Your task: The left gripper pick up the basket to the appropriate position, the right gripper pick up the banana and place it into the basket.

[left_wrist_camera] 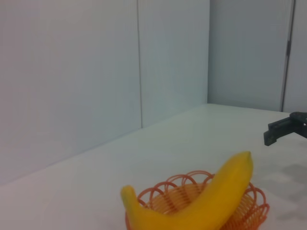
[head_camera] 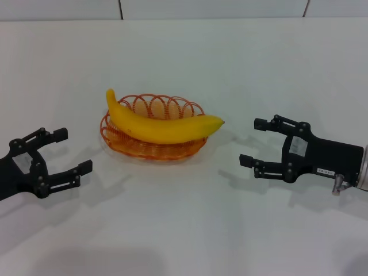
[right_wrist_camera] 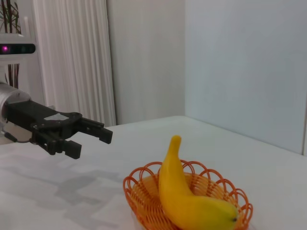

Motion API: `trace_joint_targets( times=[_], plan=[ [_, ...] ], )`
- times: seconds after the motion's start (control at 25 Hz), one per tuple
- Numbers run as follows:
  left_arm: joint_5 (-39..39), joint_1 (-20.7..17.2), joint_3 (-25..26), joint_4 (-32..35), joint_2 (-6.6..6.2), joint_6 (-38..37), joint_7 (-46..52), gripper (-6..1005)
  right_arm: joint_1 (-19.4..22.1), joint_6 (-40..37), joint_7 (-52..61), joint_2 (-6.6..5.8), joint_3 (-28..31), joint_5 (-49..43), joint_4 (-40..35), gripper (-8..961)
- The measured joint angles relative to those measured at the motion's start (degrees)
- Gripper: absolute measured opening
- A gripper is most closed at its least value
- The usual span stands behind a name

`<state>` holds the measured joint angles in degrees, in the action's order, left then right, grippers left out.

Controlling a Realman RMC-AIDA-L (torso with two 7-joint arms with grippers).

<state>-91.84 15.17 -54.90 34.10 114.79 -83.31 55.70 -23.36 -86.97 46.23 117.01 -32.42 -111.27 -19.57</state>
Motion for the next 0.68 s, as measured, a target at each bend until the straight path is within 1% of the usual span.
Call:
trace_joint_targets(
  times=[0.4, 0.68],
  plan=[
    [-0.01, 0.26, 0.32, 0.00, 0.17, 0.00, -0.07, 908, -0.16, -0.04, 0.02, 0.06, 0.06, 0.04, 0.07, 893],
    [-0.23, 0.05, 0.32, 0.00, 0.17, -0.07, -0.07, 908, 0.35, -0.83, -0.02, -0.06, 0.70, 2.03, 0.13, 893]
  ],
)
